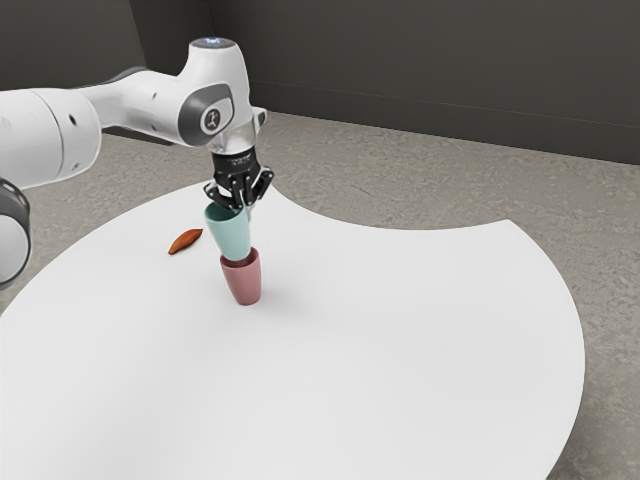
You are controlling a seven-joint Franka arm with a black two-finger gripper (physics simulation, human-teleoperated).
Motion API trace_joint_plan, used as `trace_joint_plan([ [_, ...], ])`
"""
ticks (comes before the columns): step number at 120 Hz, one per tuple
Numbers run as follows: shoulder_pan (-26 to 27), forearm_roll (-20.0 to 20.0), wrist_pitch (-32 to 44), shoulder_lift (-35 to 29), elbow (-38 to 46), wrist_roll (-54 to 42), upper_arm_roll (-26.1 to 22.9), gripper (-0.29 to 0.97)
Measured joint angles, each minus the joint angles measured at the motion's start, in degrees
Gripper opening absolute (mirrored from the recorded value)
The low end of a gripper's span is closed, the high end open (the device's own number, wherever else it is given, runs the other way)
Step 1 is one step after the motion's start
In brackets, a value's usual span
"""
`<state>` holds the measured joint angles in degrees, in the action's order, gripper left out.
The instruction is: Place the left cup onto the right cup
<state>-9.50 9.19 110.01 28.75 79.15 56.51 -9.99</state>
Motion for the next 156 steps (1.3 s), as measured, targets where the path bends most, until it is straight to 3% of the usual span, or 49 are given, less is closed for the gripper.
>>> trace_joint_plan([
  [91,-0.26,-0.07,3.38,3.96,0.08,-0.49,0.48,-0.10],
  [122,-0.18,-0.36,3.96,4.24,0.15,-0.64,0.60,0.41],
  [156,0.26,-0.28,3.20,-0.81,0.38,-0.67,0.42,0.61],
])
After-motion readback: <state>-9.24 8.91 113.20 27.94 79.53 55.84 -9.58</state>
